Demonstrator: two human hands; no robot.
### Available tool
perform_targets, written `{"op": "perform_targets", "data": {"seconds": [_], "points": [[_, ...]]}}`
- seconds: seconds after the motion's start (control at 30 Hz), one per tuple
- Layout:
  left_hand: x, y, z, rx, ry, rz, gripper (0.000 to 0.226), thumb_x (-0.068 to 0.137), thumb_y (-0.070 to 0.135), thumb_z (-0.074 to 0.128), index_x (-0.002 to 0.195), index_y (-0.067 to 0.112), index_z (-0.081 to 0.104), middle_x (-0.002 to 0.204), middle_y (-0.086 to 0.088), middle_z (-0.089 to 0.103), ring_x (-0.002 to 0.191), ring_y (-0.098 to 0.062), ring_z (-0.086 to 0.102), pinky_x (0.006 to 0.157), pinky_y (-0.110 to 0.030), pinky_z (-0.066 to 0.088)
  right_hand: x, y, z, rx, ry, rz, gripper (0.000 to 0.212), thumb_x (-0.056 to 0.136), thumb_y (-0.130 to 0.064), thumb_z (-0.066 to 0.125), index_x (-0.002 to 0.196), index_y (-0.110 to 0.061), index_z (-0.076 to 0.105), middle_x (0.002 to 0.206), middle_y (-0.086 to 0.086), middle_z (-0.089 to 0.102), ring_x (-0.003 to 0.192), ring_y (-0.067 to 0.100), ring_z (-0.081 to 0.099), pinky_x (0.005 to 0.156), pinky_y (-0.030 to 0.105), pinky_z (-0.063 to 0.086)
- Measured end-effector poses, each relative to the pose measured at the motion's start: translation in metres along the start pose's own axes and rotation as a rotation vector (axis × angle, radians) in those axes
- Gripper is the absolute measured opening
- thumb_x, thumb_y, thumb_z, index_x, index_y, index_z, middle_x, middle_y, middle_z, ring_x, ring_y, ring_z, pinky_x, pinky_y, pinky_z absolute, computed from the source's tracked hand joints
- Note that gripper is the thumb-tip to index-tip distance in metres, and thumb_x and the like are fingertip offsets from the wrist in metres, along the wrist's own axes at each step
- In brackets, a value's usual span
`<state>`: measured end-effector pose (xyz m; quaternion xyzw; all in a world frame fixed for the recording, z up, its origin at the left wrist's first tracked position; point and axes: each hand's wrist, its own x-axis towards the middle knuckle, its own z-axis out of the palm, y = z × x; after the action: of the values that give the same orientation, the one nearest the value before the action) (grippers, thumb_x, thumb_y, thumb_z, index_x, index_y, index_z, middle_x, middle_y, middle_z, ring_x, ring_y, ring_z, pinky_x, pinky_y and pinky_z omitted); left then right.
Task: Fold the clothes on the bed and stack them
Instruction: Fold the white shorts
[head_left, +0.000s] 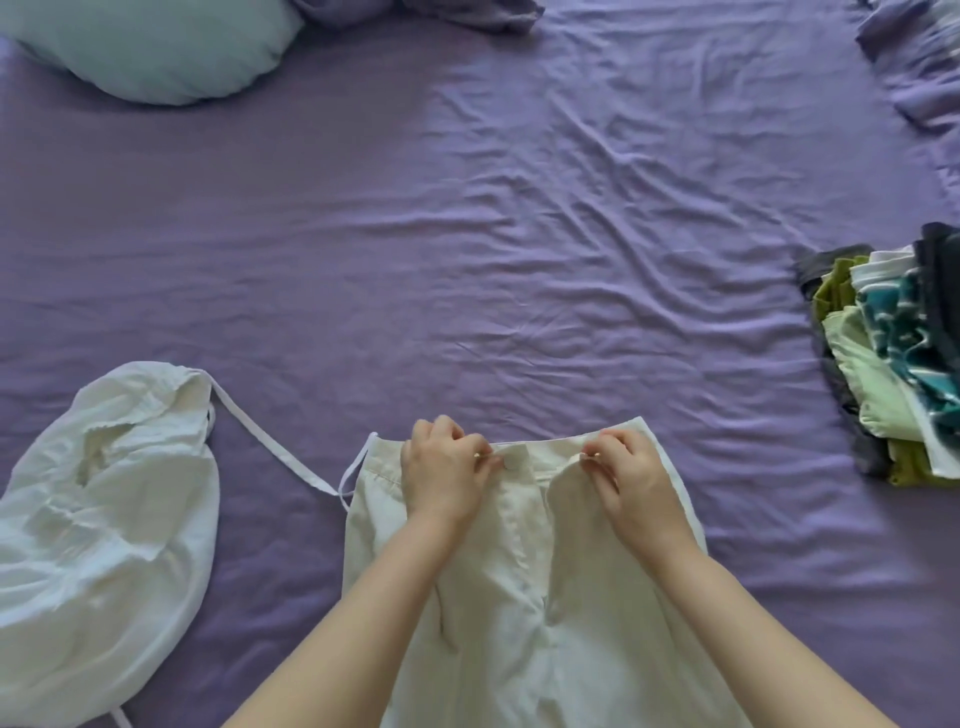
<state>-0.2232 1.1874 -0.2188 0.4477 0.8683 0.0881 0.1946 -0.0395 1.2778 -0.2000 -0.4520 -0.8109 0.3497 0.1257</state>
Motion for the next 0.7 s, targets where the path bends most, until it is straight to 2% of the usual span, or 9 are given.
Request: {"op": "perform_targets", "data": {"seconds": [0.1,0.17,0.3,0.4,0.47,0.5,0.53,0.6,0.7], "points": [[0.004,0.007,0.006,0.060,-0.084,-0.014,0.028,0.092,0.044,0.053,0.111,0.026,0.064,0.108,0.000,0.048,0.098,-0.021,0.049,0.069,-0.030,0.034,0.005,-0.002,0.007,0.043,-0.026,0.052,0.023,0.088,0.003,0.058,0.110,-0.002,0.065,0.115,0.005,0.056,0.110,0.024,0.054,0.094,0.027,0.043],[-0.005,0.011,0.010,-0.028,-0.110,-0.004,0.028,0.094,0.034,0.053,0.120,0.022,0.054,0.112,-0.001,0.048,0.091,-0.025,0.056,0.062,-0.030,0.033,-0.002,-0.002,0.014,0.050,-0.095,0.095,0.038,0.091,0.000,0.056,0.129,-0.005,0.055,0.136,0.010,0.048,0.129,0.022,0.044,0.107,0.031,0.037],[-0.043,0.011,0.019,-0.231,-0.114,0.104,0.011,0.090,0.021,0.058,0.101,0.018,0.060,0.101,0.002,0.057,0.088,-0.020,0.058,0.064,-0.030,0.036,-0.043,-0.005,0.026,-0.011,-0.053,0.098,0.050,0.091,-0.003,0.057,0.139,-0.005,0.043,0.147,0.009,0.039,0.139,0.019,0.031,0.110,0.008,0.011],[-0.072,0.011,0.028,-0.326,-0.244,0.170,0.007,0.085,0.017,0.061,0.087,0.016,0.068,0.090,0.000,0.061,0.089,-0.020,0.057,0.072,-0.028,0.040,-0.083,-0.010,0.036,-0.117,-0.088,0.076,0.046,0.089,-0.011,0.061,0.133,-0.001,0.051,0.141,0.014,0.047,0.134,0.030,0.039,0.113,0.024,0.015],[-0.085,0.009,0.037,-0.269,-0.308,0.201,0.011,0.084,0.024,0.062,0.091,0.020,0.071,0.095,0.003,0.062,0.094,-0.019,0.053,0.079,-0.026,0.039,-0.104,-0.012,0.042,-0.281,-0.163,0.089,0.049,0.096,-0.039,0.043,0.126,-0.005,0.060,0.133,0.014,0.055,0.132,0.034,0.042,0.110,0.036,0.015],[-0.090,0.008,0.041,-0.222,-0.333,0.204,0.015,0.085,0.030,0.061,0.095,0.024,0.071,0.100,0.006,0.061,0.097,-0.018,0.051,0.083,-0.025,0.037,-0.111,-0.010,0.044,-0.351,-0.197,0.114,0.061,0.097,-0.051,0.026,0.126,-0.009,0.061,0.134,0.012,0.055,0.137,0.031,0.033,0.111,0.039,0.012],[-0.094,0.007,0.045,-0.183,-0.356,0.204,0.018,0.086,0.034,0.059,0.099,0.028,0.070,0.105,0.008,0.058,0.101,-0.016,0.048,0.086,-0.023,0.035,-0.118,-0.006,0.046,-0.380,-0.217,0.141,0.069,0.097,-0.057,0.014,0.131,-0.013,0.057,0.141,0.010,0.050,0.143,0.025,0.019,0.111,0.041,0.009],[-0.100,0.005,0.050,-0.145,-0.380,0.210,0.023,0.088,0.039,0.056,0.106,0.033,0.068,0.110,0.012,0.053,0.106,-0.014,0.043,0.089,-0.021,0.030,-0.128,0.004,0.050,-0.426,-0.225,0.138,0.072,0.095,-0.061,0.007,0.147,-0.017,0.032,0.158,0.002,0.018,0.147,0.018,-0.006,0.112,0.045,0.006],[-0.104,0.008,0.051,-0.127,-0.379,0.224,0.026,0.088,0.042,0.054,0.108,0.034,0.068,0.111,0.013,0.051,0.110,-0.013,0.039,0.091,-0.023,0.026,-0.131,0.010,0.052,-0.491,-0.213,0.081,0.069,0.093,-0.063,0.000,0.151,-0.026,-0.006,0.157,-0.005,-0.021,0.145,0.017,-0.018,0.111,0.047,0.006]]}}
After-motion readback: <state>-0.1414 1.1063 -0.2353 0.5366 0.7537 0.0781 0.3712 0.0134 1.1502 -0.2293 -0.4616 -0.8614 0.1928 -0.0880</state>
